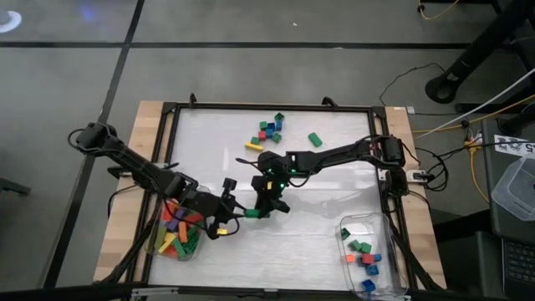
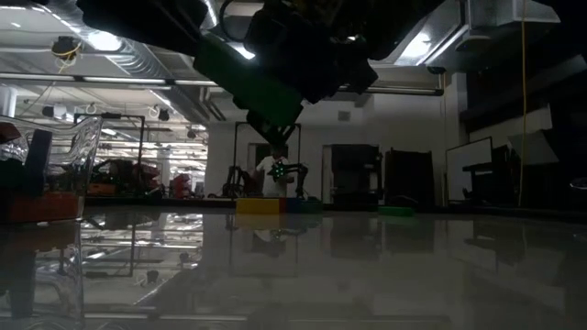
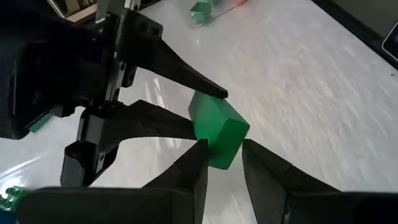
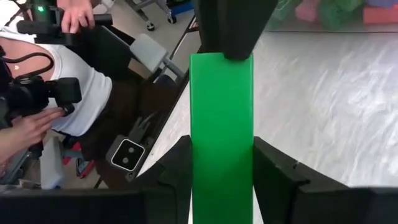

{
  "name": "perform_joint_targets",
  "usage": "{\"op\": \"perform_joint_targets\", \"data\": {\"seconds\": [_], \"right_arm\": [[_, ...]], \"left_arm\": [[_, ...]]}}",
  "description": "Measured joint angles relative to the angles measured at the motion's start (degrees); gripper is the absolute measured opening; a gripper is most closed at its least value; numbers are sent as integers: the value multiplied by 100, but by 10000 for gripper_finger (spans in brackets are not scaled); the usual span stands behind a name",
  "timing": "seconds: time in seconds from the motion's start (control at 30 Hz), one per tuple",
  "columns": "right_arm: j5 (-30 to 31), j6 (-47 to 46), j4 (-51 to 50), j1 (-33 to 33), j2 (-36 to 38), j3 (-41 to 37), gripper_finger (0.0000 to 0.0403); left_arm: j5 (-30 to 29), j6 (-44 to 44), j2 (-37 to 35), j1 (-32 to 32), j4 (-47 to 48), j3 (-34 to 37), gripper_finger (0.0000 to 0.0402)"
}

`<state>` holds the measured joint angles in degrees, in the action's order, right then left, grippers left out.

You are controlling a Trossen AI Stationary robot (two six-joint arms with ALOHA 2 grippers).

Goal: Sort blocks by size
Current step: Put the large green wooden block into the left transparent bin

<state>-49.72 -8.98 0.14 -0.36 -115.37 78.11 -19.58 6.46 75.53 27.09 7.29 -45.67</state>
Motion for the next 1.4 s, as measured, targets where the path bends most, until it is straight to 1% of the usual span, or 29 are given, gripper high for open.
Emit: {"op": "perform_joint_targets", "data": {"seconds": [0.13,0.3,0.5,1.0,1.4], "right_arm": [[-45,-1,3,2,0,0,129],[-43,-12,33,2,0,0,129],[-61,-410,244,7,0,-1,130],[-9,-683,383,9,-2,-13,130],[-35,-894,381,7,-2,-13,130]], "left_arm": [[-8,0,0,72,-14,0,86],[-1,0,0,-1,-55,0,86],[20,9,16,-54,-66,0,86],[-8,571,314,-48,-256,-2,86],[-115,641,374,-56,-352,0,86]]}}
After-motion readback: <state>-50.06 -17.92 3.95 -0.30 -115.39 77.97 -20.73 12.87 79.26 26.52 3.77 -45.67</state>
